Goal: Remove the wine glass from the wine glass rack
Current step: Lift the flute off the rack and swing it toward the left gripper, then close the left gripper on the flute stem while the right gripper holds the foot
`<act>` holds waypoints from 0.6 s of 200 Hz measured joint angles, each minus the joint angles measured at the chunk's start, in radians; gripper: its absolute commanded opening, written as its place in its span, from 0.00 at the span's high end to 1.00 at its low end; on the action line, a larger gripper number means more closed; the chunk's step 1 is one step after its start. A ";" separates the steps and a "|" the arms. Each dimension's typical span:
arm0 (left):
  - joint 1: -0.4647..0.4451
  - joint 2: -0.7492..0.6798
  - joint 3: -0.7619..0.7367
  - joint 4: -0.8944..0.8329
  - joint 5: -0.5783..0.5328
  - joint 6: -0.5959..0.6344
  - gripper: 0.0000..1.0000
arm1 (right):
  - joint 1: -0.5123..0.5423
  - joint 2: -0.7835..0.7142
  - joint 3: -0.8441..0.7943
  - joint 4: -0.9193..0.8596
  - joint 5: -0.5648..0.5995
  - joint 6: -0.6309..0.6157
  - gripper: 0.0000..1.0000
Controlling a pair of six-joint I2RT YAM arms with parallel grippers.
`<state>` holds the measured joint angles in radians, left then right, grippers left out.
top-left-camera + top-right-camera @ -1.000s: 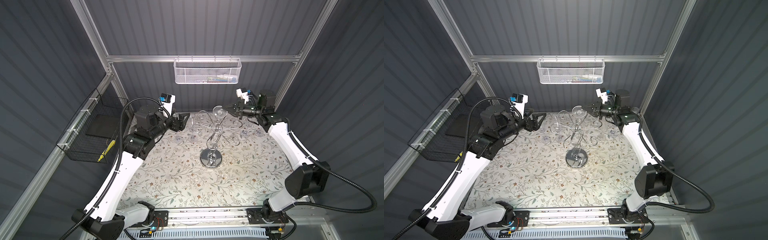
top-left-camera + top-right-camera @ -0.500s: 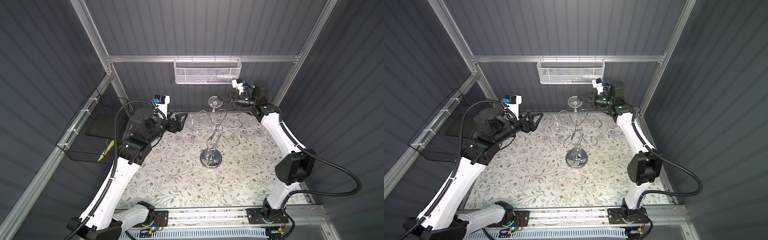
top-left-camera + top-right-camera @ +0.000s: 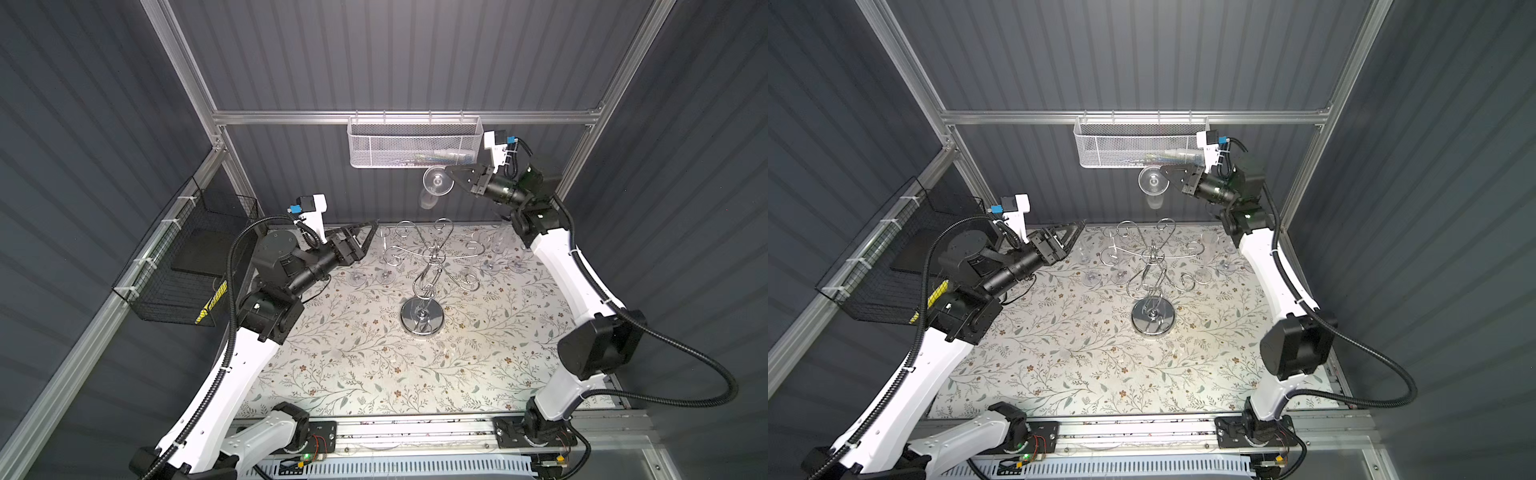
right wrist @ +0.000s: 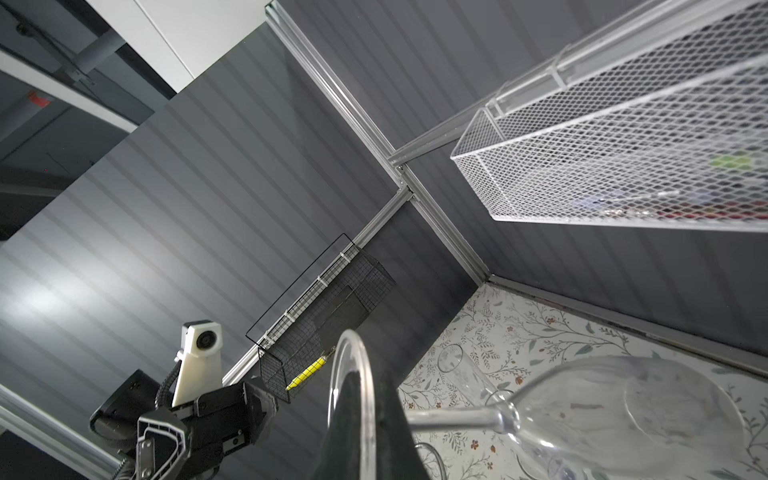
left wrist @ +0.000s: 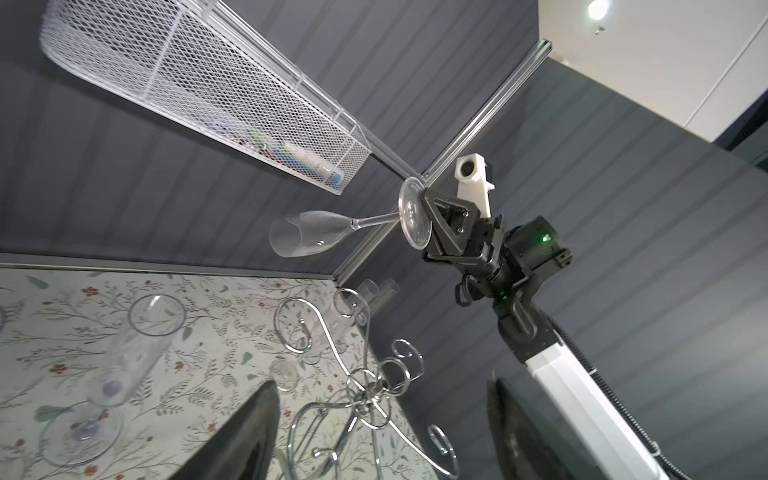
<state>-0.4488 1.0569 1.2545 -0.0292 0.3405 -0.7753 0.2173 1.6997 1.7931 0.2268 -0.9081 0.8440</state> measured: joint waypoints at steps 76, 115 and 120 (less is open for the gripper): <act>0.000 0.099 -0.045 0.365 0.142 -0.375 0.19 | 0.080 -0.286 -0.283 0.200 -0.016 -0.231 1.00; -0.003 0.155 -0.054 0.474 0.213 -0.500 0.19 | 0.096 -0.371 -0.418 0.331 -0.032 -0.313 1.00; -0.006 0.161 -0.053 0.484 0.223 -0.513 0.19 | 0.097 -0.373 -0.426 0.340 -0.033 -0.319 1.00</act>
<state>-0.4549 1.2182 1.2015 0.4553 0.5636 -1.2884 0.3145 1.3262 1.3674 0.5663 -0.9409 0.5247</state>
